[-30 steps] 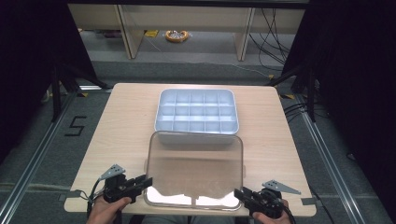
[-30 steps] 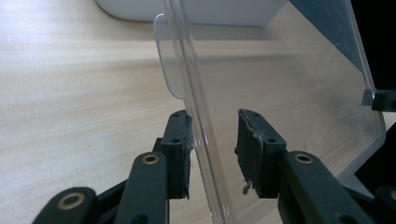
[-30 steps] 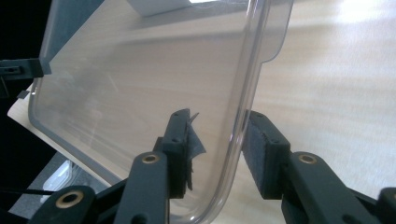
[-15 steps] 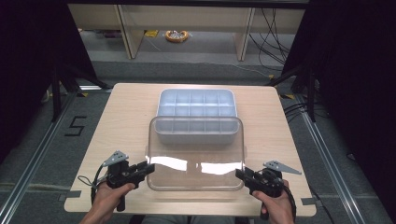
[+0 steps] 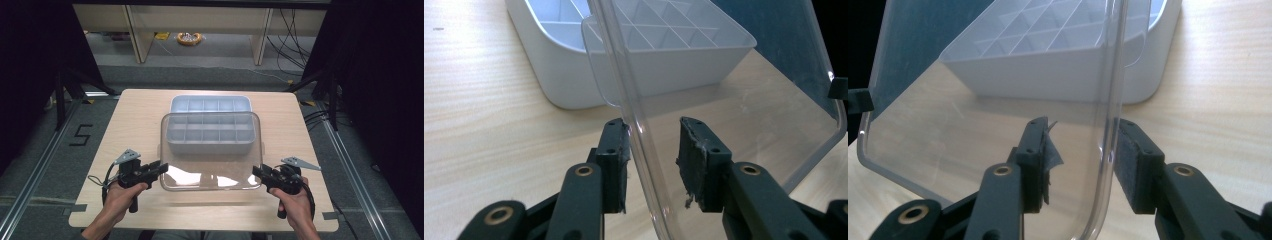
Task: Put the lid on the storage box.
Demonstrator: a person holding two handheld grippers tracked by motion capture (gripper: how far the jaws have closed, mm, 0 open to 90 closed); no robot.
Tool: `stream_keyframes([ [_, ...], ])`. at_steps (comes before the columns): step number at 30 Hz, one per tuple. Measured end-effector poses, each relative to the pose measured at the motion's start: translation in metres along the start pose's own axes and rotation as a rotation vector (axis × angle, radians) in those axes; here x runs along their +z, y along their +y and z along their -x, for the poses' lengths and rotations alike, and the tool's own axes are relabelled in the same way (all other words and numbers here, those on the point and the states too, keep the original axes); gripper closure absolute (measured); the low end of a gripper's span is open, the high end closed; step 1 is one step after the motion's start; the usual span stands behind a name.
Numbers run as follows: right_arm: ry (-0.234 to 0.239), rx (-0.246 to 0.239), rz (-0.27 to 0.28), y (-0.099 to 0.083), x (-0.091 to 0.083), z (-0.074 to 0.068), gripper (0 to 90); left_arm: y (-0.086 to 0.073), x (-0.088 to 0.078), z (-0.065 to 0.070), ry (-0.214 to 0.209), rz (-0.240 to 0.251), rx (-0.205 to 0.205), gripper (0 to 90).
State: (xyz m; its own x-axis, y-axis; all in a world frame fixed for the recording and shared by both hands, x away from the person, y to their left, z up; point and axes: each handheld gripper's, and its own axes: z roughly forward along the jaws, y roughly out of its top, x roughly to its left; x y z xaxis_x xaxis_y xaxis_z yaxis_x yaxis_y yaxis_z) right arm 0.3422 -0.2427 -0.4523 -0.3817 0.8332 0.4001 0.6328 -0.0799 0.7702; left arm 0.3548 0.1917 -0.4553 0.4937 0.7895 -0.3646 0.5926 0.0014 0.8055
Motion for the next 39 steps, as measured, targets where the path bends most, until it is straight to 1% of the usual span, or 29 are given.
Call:
stream_keyframes([
  [1, 0.0, 0.0, 0.0, 0.002, 0.001, 0.001, 60.6, 0.002, 0.003, 0.001, 0.003, 0.015, -0.011, 63.5],
  [2, 0.002, -0.038, 0.01, 0.005, 0.002, 0.005, 60.4, 0.004, 0.004, 0.0, 0.0, 0.005, -0.006, 63.1],
  [4, 0.0, -0.037, 0.015, 0.011, 0.003, 0.006, 60.1, 0.009, 0.007, -0.001, 0.002, 0.011, -0.015, 62.9],
  [5, -0.005, -0.018, 0.011, 0.014, 0.004, 0.005, 60.1, 0.012, 0.008, -0.001, -0.002, 0.019, -0.018, 62.9],
  [7, -0.005, -0.034, 0.027, 0.02, 0.006, 0.008, 59.5, 0.019, 0.01, -0.002, 0.003, 0.03, -0.017, 62.8],
  [8, -0.015, -0.047, 0.036, 0.024, 0.008, 0.008, 59.5, 0.021, 0.011, -0.002, 0.004, 0.034, -0.02, 62.8],
  [9, -0.008, -0.039, 0.036, 0.026, 0.008, 0.008, 59.4, 0.024, 0.011, -0.002, 0.003, 0.041, -0.023, 62.8],
  [10, -0.007, -0.004, 0.025, 0.029, 0.007, 0.004, 59.3, 0.027, 0.012, -0.002, -0.001, 0.05, -0.023, 62.8],
  [11, -0.01, -0.049, 0.049, 0.032, 0.01, 0.008, 59.1, 0.03, 0.012, -0.002, 0.004, 0.045, -0.019, 62.8],
  [12, -0.008, -0.046, 0.054, 0.035, 0.01, 0.008, 59.0, 0.033, 0.012, -0.002, 0.01, 0.051, -0.02, 62.8],
  [14, -0.002, 0.007, 0.047, 0.041, 0.01, 0.004, 59.0, 0.037, 0.014, -0.002, 0.009, 0.058, -0.017, 62.8],
  [15, -0.006, -0.039, 0.063, 0.043, 0.012, 0.008, 59.0, 0.04, 0.015, -0.003, 0.01, 0.059, -0.017, 62.8],
  [16, -0.014, -0.035, 0.062, 0.045, 0.013, 0.008, 59.0, 0.041, 0.016, -0.003, 0.004, 0.066, -0.015, 62.8],
  [17, -0.009, -0.033, 0.062, 0.047, 0.014, 0.009, 59.0, 0.043, 0.017, -0.003, 0.012, 0.064, -0.018, 62.8],
  [18, -0.018, -0.021, 0.062, 0.049, 0.015, 0.009, 58.8, 0.045, 0.018, -0.004, 0.013, 0.066, -0.018, 62.9],
  [19, -0.013, -0.025, 0.064, 0.051, 0.017, 0.01, 58.6, 0.048, 0.019, -0.005, 0.013, 0.066, -0.017, 62.8],
  [22, -0.023, -0.039, 0.068, 0.056, 0.021, 0.013, 58.4, 0.054, 0.022, -0.006, 0.019, 0.077, -0.02, 62.9],
  [23, -0.014, -0.019, 0.065, 0.057, 0.021, 0.012, 58.4, 0.057, 0.023, -0.006, 0.023, 0.077, -0.015, 62.9],
  [24, -0.02, 0.014, 0.057, 0.058, 0.021, 0.009, 58.3, 0.058, 0.024, -0.006, 0.025, 0.074, -0.011, 62.9],
  [26, -0.026, -0.029, 0.073, 0.062, 0.025, 0.015, 58.2, 0.062, 0.026, -0.006, 0.027, 0.079, -0.01, 63.0],
  [28, -0.027, -0.008, 0.071, 0.065, 0.026, 0.015, 58.2, 0.066, 0.029, -0.007, 0.03, 0.077, -0.012, 63.1],
  [29, -0.031, -0.017, 0.079, 0.067, 0.028, 0.017, 58.1, 0.069, 0.031, -0.007, 0.031, 0.078, -0.012, 63.0],
  [32, -0.04, -0.002, 0.081, 0.074, 0.031, 0.017, 58.0, 0.076, 0.037, -0.011, 0.032, 0.082, -0.025, 63.0],
  [33, -0.045, -0.016, 0.085, 0.077, 0.033, 0.018, 58.0, 0.078, 0.039, -0.012, 0.035, 0.085, -0.03, 63.0],
  [34, -0.043, -0.017, 0.086, 0.079, 0.035, 0.018, 58.0, 0.081, 0.041, -0.013, 0.04, 0.086, -0.031, 62.9],
  [35, -0.055, -0.027, 0.087, 0.082, 0.037, 0.019, 57.9, 0.083, 0.044, -0.015, 0.044, 0.09, -0.032, 62.7],
  [36, -0.052, -0.023, 0.084, 0.085, 0.038, 0.019, 57.9, 0.086, 0.047, -0.016, 0.053, 0.091, -0.032, 62.7],
  [38, -0.064, 0.001, 0.079, 0.09, 0.043, 0.016, 57.9, 0.09, 0.052, -0.019, 0.065, 0.093, -0.029, 62.6],
  [39, -0.077, -0.034, 0.082, 0.092, 0.046, 0.019, 57.8, 0.092, 0.054, -0.02, 0.073, 0.093, -0.028, 62.6],
])
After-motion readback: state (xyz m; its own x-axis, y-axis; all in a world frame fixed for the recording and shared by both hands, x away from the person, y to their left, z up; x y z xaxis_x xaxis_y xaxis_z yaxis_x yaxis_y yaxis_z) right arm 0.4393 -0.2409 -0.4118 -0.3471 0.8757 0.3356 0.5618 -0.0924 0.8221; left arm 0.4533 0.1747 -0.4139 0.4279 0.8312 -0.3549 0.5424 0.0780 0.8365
